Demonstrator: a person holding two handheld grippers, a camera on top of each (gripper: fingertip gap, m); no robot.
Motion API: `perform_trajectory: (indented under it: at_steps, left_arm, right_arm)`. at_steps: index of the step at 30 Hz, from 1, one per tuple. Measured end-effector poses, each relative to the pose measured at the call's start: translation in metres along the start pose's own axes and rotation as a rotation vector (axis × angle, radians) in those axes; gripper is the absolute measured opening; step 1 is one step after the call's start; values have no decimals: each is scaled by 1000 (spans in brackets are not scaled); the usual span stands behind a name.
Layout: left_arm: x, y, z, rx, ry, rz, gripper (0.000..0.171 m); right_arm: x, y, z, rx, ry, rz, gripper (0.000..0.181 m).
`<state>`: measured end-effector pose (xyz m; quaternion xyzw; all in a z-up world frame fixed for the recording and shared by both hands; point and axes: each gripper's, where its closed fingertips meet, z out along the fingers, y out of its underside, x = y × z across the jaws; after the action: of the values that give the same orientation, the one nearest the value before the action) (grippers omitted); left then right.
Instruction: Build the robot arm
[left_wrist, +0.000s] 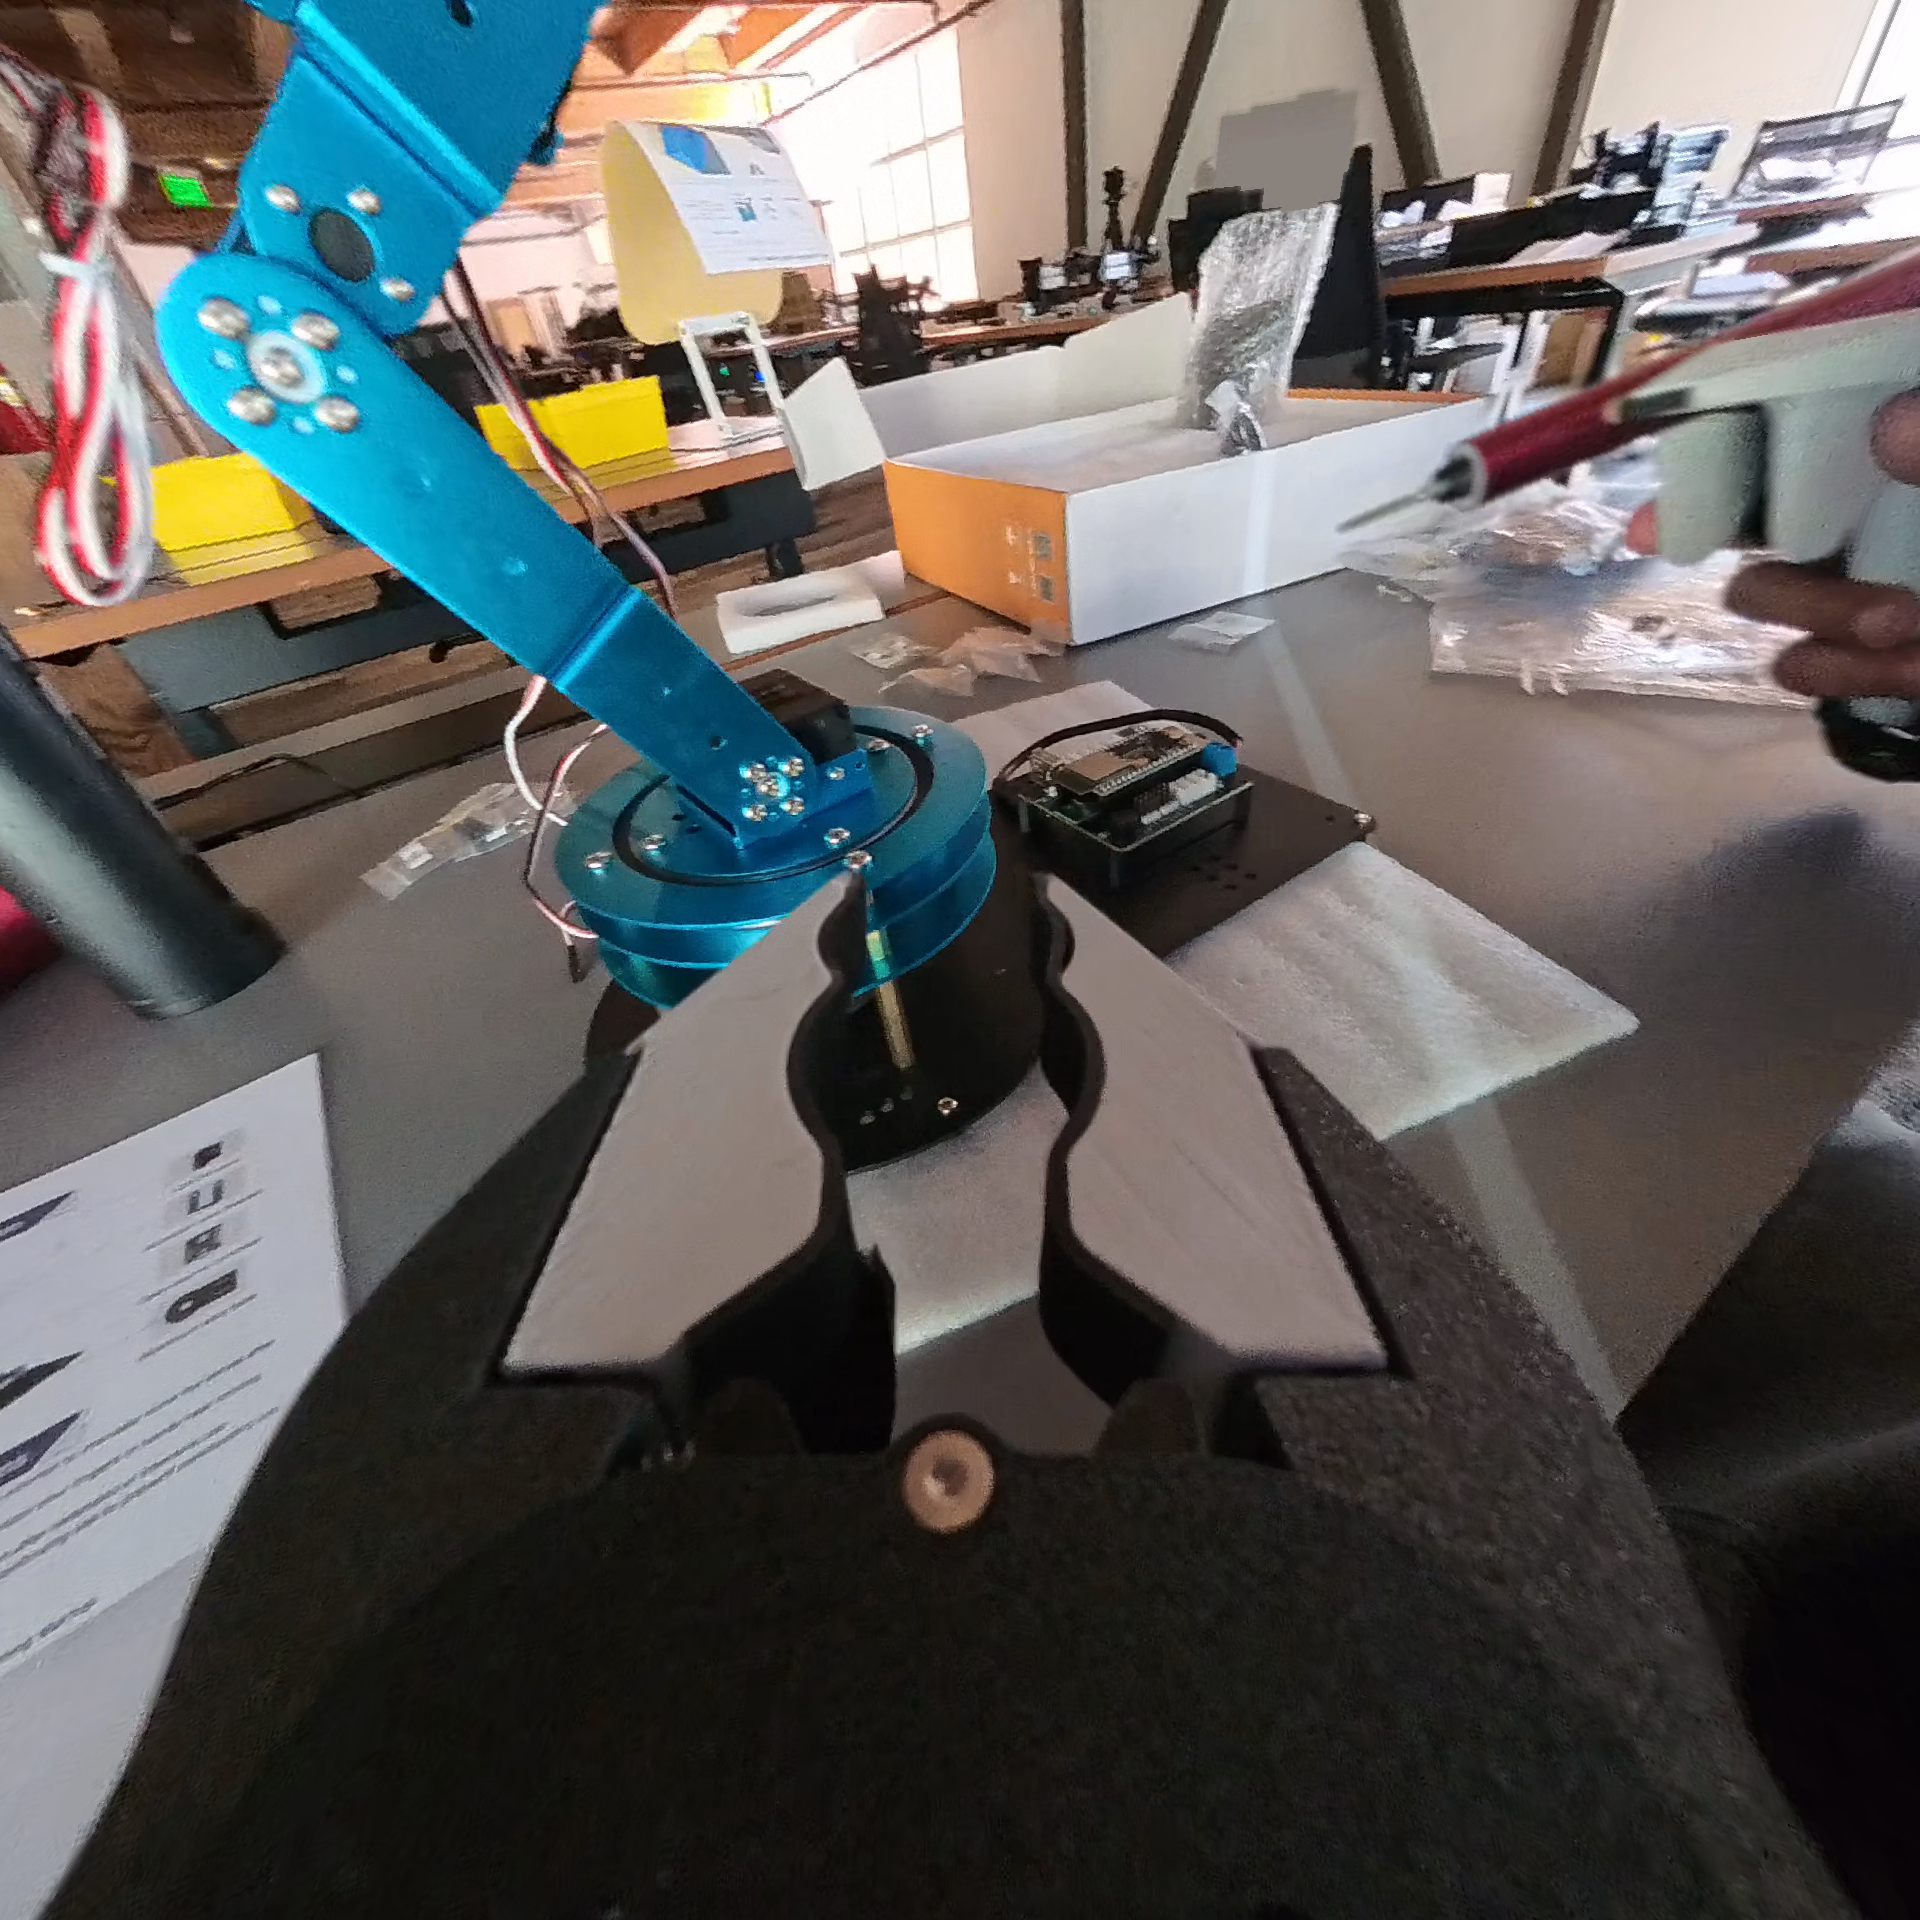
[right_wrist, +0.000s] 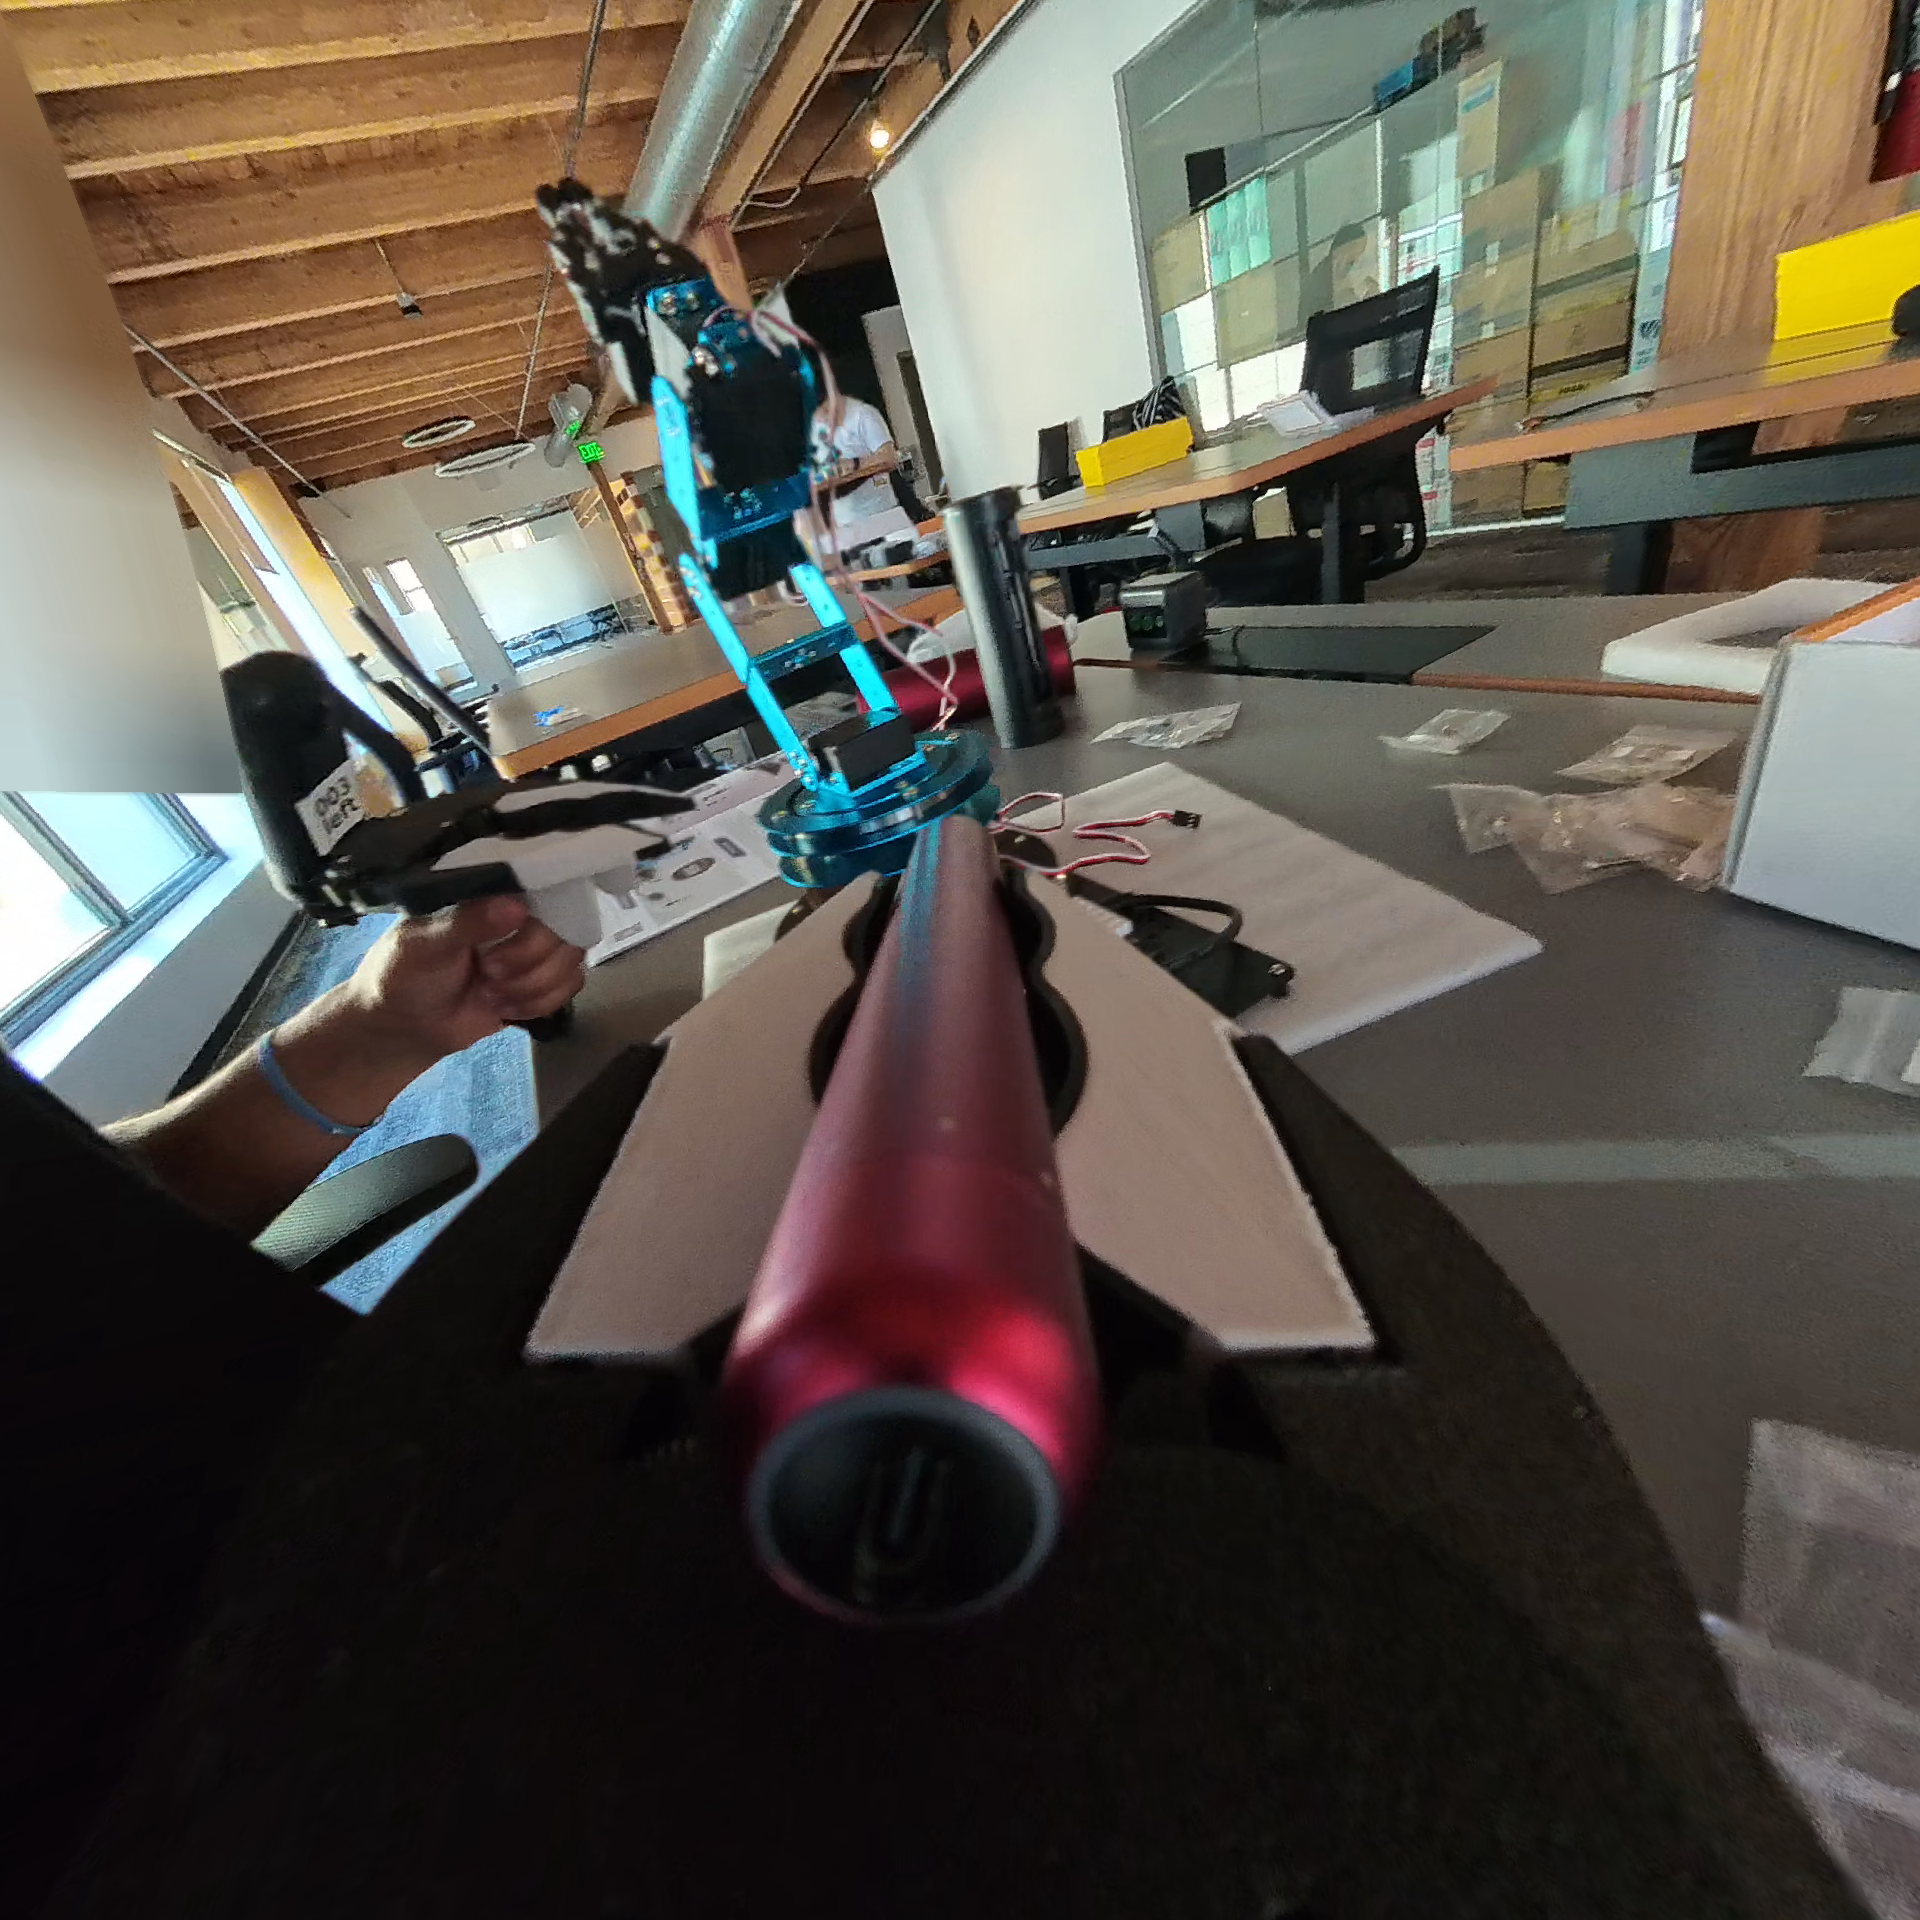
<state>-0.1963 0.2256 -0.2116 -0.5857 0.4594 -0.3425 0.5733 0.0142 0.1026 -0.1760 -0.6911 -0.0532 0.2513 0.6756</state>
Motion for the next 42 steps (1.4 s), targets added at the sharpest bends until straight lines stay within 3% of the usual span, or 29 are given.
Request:
perform_trajectory:
  at_steps: [6,11,24,42]
  left_arm:
    - [10,6,7,-40,45,40,30]
    - [12,-1,6,8,10,99,29]
    - [27,15,17,-108,111,116,28]
    - [25,22,22,-155,109,101,28]
  right_arm:
    - [16,0,4,90,9,-4,20]
    - [21,-2,3,105,27,2,20]
    - [23,15,15,-11,68,-76,21]
    - [24,20,18,-43,61,-73,21]
